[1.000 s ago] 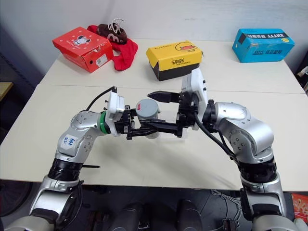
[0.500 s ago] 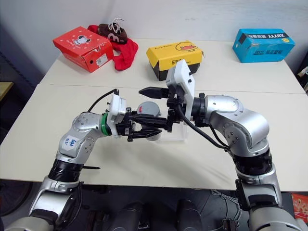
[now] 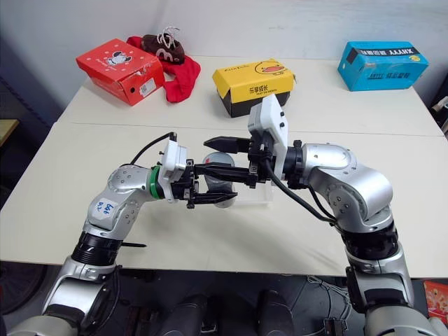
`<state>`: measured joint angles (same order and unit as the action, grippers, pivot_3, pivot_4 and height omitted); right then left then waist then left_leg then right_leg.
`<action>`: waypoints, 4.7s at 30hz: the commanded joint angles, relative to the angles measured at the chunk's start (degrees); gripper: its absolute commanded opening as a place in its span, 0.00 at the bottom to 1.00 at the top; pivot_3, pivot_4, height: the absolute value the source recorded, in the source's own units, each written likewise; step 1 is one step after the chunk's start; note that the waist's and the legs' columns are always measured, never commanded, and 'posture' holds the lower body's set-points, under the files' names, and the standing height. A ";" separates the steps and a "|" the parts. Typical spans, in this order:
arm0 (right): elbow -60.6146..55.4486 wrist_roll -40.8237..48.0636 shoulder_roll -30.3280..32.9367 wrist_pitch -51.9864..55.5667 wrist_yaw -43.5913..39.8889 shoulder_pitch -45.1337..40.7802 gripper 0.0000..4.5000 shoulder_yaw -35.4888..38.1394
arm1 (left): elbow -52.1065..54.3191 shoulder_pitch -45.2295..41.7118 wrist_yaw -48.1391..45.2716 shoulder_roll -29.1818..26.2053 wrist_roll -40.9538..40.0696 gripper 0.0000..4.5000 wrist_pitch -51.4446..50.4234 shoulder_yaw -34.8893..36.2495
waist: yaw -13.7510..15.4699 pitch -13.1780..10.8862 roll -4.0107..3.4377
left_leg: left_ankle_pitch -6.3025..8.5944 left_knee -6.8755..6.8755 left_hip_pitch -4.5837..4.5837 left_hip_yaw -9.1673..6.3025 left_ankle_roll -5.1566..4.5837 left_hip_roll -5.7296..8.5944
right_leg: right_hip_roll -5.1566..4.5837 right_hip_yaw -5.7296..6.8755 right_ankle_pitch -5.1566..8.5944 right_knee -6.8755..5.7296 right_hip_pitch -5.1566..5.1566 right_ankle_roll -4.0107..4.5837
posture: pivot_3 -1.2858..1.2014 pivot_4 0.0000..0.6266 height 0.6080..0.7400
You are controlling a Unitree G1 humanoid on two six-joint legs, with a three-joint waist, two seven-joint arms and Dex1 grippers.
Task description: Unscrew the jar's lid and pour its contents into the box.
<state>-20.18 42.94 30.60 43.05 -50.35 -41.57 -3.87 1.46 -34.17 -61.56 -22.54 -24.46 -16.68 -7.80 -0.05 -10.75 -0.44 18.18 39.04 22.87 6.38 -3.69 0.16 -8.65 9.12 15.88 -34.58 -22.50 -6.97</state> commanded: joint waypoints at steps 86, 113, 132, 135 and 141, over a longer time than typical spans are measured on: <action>1.65 -8.82 13.26 -32.41 -1.18 51.96 1.00 30.24 | -30.38 -25.00 19.89 0.69 30.78 0.52 31.99 -6.44 | 1.93 -0.12 -0.05 | -0.12 -0.01 -0.07 0.16 -0.10 0.00 | -0.07 -0.17 -0.18 0.16 0.06 -0.09 | 0.52 0.24 1.00; -6.87 -10.14 4.26 -30.98 7.16 63.52 1.00 30.68 | -53.90 -44.21 118.42 4.14 111.75 0.52 25.91 -47.44 | 3.33 -0.15 0.02 | 0.11 -0.01 0.39 0.16 -0.52 0.06 | -0.13 -0.11 -0.33 0.58 -0.13 -0.32 | 0.52 0.24 1.00; -4.29 -10.21 2.67 -31.72 6.10 62.12 1.00 29.57 | -56.85 -36.52 76.24 -0.12 58.02 0.52 68.00 -27.81 | 2.62 -0.12 -0.04 | 0.08 0.13 0.35 0.12 -0.47 0.10 | -0.83 -0.16 -0.32 0.46 -0.11 -0.30 | 0.52 0.24 1.00; -3.07 -9.92 2.50 -33.47 4.22 60.27 1.00 29.18 | -51.39 -30.22 45.12 1.67 29.70 0.52 58.55 -16.83 | 2.02 -0.11 -0.04 | 0.06 0.23 0.30 0.12 -0.45 0.12 | -0.81 -0.01 -0.32 0.32 -0.09 -0.29 | 0.52 0.24 1.00; 1.84 -8.78 -0.19 -46.04 -5.76 53.06 1.00 27.35 | -33.60 -18.39 20.22 -1.82 1.46 0.52 20.38 1.11 | 0.10 -0.12 -0.05 | 0.03 0.66 0.20 0.19 -0.49 0.13 | -0.23 -0.03 -0.32 -0.16 -0.01 -0.30 | 0.52 0.24 1.00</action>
<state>-18.84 32.81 31.08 1.25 -53.66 12.52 23.18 -37.49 -53.86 -38.76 -23.29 -16.93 10.48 -10.99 0.05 -10.87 -0.48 18.19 39.70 23.01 6.57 -4.15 0.27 -8.86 9.04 15.56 -34.80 -22.48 -7.27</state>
